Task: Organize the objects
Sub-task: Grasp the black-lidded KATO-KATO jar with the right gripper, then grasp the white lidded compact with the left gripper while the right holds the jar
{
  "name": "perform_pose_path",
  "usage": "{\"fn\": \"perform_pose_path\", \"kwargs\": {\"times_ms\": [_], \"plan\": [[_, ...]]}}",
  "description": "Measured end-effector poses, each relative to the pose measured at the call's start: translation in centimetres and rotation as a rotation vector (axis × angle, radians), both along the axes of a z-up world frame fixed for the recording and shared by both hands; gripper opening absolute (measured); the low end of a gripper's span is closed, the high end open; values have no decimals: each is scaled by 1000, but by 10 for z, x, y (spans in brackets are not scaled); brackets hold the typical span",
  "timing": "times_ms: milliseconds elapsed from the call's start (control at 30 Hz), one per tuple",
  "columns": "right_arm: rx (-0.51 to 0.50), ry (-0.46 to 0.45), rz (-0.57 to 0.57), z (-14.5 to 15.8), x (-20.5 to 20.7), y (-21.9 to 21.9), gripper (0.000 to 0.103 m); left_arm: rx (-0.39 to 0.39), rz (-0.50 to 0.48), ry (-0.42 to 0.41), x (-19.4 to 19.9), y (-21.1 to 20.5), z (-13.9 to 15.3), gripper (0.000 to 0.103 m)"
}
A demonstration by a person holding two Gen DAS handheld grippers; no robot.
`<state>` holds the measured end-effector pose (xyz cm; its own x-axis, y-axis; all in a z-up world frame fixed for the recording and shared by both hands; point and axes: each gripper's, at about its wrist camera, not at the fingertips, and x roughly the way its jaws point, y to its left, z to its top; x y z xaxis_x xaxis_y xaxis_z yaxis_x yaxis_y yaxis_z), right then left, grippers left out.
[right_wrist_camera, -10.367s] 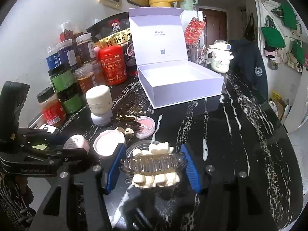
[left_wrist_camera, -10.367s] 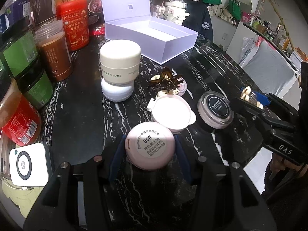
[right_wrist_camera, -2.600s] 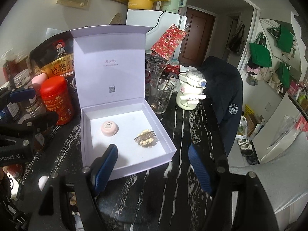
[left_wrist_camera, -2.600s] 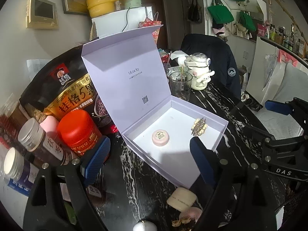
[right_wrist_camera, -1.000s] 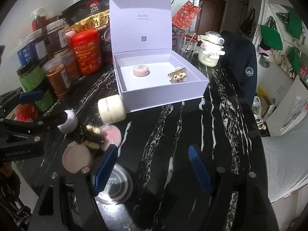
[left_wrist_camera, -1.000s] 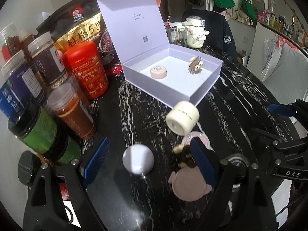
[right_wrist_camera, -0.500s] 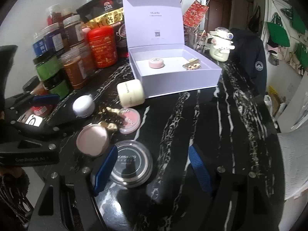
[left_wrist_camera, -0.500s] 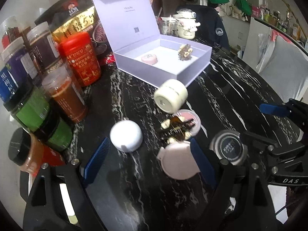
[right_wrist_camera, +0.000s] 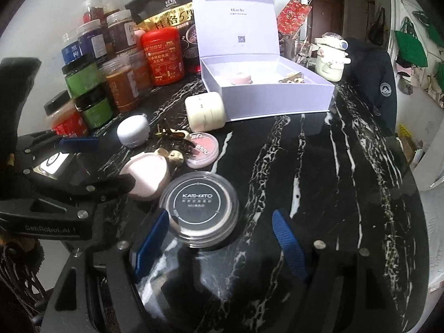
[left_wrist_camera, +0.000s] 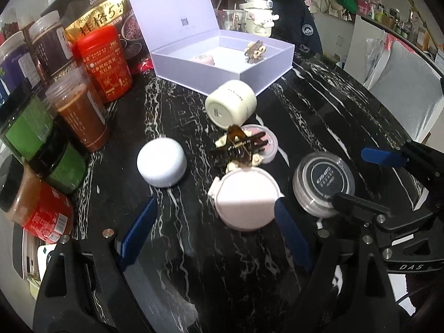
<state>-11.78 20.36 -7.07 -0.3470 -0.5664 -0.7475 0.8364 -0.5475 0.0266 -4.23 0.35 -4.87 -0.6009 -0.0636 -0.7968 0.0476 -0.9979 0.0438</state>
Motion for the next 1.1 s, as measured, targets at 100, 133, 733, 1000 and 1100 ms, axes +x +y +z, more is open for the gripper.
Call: {"fn": "perform_pose_path", "kwargs": {"times_ms": [100, 133, 733, 1000, 1100], "plan": [[3, 4, 17, -3, 3, -3, 80, 5, -2, -15, 3, -1, -4, 85], [11, 7, 23, -5, 4, -5, 80, 10, -2, -19, 4, -1, -6, 85], [-18, -24, 62, -14, -6, -10, 68, 71, -33, -57, -2, 1, -23, 85], [-17, -20, 16, -14, -17, 3, 68, 82, -65, -52, -12, 11, -25, 85], [-8, -9, -11, -13, -20, 9, 68, 85, -76, -46, -17, 15, -26, 85]]}}
